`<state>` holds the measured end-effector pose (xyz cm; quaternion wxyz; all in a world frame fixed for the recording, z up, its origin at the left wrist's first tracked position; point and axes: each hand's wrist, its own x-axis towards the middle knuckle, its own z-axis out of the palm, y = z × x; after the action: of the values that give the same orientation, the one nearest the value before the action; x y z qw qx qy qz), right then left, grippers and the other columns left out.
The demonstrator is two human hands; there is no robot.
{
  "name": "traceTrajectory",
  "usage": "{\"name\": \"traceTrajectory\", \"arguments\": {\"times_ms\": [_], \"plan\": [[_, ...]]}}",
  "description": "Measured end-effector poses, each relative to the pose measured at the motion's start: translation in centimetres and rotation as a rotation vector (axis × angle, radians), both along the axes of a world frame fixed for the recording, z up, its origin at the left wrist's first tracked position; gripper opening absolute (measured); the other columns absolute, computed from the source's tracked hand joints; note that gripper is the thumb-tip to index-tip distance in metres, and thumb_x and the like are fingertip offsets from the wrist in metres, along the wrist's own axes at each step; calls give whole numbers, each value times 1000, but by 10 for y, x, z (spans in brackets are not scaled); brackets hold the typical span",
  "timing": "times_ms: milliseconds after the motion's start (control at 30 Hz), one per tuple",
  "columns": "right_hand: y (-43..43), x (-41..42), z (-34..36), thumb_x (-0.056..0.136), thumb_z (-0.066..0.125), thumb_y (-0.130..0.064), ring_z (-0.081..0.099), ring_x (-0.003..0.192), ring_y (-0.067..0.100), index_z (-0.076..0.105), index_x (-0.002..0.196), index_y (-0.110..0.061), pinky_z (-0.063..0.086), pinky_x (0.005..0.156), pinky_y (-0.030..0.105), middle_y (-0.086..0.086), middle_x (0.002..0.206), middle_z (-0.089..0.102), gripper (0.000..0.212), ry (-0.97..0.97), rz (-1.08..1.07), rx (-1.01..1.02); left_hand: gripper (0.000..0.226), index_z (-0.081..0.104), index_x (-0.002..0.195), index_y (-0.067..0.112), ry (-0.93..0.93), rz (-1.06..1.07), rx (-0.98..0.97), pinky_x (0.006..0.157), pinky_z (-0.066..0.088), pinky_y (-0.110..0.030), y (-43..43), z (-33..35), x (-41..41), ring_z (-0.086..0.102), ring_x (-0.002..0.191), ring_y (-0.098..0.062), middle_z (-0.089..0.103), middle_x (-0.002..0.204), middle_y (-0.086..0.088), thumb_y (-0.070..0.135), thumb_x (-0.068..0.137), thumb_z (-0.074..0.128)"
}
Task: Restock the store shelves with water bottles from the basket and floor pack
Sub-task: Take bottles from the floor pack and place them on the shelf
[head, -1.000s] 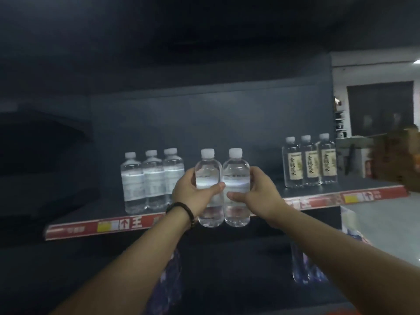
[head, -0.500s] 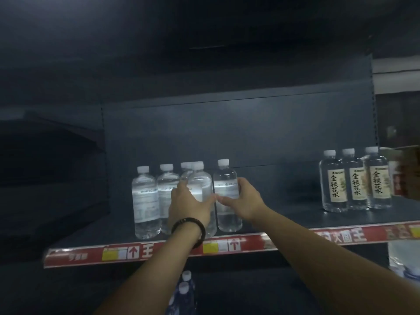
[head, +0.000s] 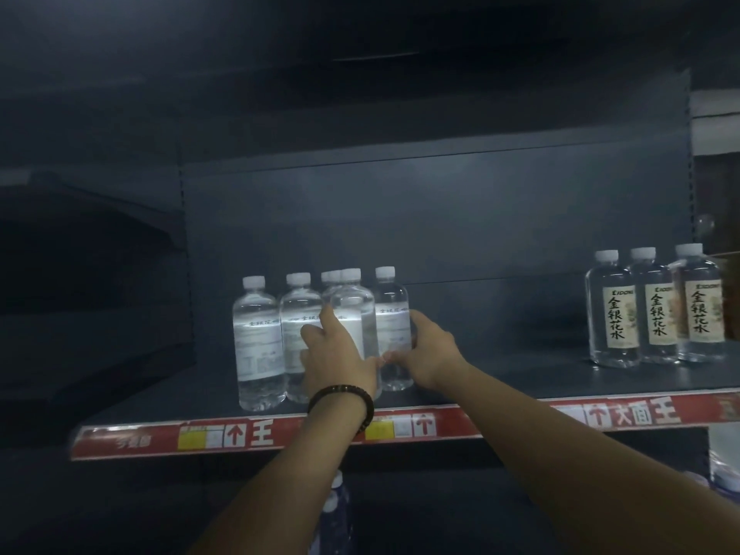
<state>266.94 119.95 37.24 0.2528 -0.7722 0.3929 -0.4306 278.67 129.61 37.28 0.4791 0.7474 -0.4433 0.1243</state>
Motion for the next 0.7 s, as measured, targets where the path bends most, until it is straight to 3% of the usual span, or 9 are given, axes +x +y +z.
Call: {"name": "traceTrajectory", "arguments": {"times_ms": [167,333,433,567,700], "plan": [[3,7,0,88,83,-18,71,105,19,49,143,-34,63,91,36,-3,118,70,67,77,-27,-52,83,32,130,18,-28,46,19,81,61,-51,-9,-4,8,61,112,-34,45,130,-8,38,77,91],[11,-2,3,92,77,-19,69,111,22,46,148,-30,61,98,42,0,124,69,65,139,16,-52,81,34,129,16,-40,44,25,84,60,-46,-8,-9,11,59,115,-33,48,128,-8,41,77,91],[26,-14,8,96,73,-20,66,113,24,54,137,-19,57,96,37,4,125,68,45,222,22,-43,78,36,131,15,-50,52,64,86,58,-42,0,-12,7,57,115,-32,47,127,-8,38,79,90],[52,-42,10,96,75,-32,60,102,15,55,134,-19,47,75,22,-5,115,59,44,267,9,-69,61,39,128,20,-96,44,44,89,56,-39,21,-26,-8,54,115,-28,47,128,-6,33,87,81],[92,-86,-6,96,73,-30,65,98,13,65,124,-22,47,81,21,-10,105,67,30,209,-40,-159,31,46,108,35,-119,-217,-40,77,57,-37,55,-45,-46,58,94,-13,52,110,10,27,92,71]]}}
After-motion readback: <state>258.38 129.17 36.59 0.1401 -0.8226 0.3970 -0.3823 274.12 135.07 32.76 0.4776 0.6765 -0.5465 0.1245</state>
